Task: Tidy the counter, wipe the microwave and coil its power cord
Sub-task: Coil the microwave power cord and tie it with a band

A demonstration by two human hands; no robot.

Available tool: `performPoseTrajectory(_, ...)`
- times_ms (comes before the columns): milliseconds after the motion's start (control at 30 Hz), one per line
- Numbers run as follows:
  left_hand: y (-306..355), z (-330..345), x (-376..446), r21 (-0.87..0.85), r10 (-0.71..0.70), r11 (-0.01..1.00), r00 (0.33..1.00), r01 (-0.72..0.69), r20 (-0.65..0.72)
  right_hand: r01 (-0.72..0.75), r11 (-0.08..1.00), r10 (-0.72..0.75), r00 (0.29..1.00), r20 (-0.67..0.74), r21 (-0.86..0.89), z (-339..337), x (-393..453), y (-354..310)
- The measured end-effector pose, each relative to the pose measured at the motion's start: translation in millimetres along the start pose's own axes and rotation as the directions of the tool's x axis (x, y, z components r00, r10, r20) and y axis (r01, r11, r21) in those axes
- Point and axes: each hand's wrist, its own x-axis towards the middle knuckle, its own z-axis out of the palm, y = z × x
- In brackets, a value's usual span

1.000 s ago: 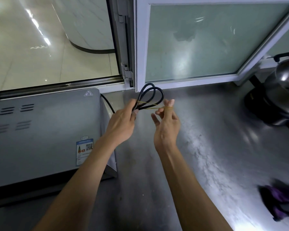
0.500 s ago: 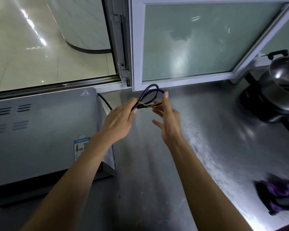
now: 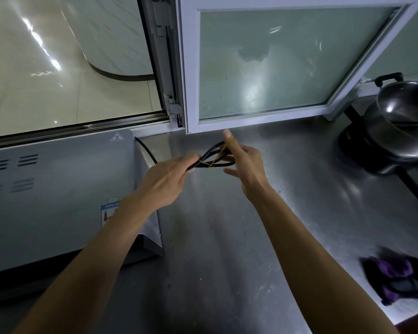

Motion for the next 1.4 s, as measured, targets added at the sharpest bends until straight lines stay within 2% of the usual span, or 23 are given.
performPoseTrajectory(267, 2.8, -2.6, 1.1, 0.072, 0.033, 0.997, 0.999, -0.034, 0.013, 0.05, 0.971, -0.048, 0.999, 0.013, -0.233, 2.1, 9.7, -0.6)
performPoseTrajectory(500, 5.5, 4.6, -1.7, 0.167, 0.068, 0.984, 0.998, -0.068, 0.003, -0.122, 0.931, 0.188, 0.968, 0.164, -0.343, -9.3, 20.2, -1.9)
performPoseTrajectory(700, 7.6, 7.9, -3.1, 0.086, 0.018, 0.996, 0.999, -0.014, -0.048, -0.115, 0.953, 0.153, 0.981, 0.118, -0.279, -0.3, 20.8, 1.7)
performPoseTrajectory(1033, 7.9, 7.7, -2.3, 0.024, -0.072, 0.997, 0.997, 0.073, -0.034, -0.027, 0.972, 0.071, 0.981, 0.181, -0.232, 2.2, 24.0, 3.1)
performPoseTrajectory(1167, 10.8, 5.1, -0.1, -0.107, -0.173, 0.98, 0.985, 0.17, -0.024, 0.047, 0.995, -0.033, 0.987, 0.159, -0.086, 6.6, 22.1, 6.3)
performPoseTrajectory(1300, 12.0, 0.5, 6.5, -0.274, -0.295, 0.922, 0.955, 0.274, -0.036, 0.092, 0.994, -0.098, 0.989, 0.115, 0.051, 13.3, 18.8, 7.0)
performPoseTrajectory(1400, 15.3, -5.4, 9.9, -0.29, -0.316, 0.909, 0.949, 0.298, -0.016, 0.123, 0.982, -0.131, 0.99, 0.049, 0.143, 16.7, 18.4, 6.4)
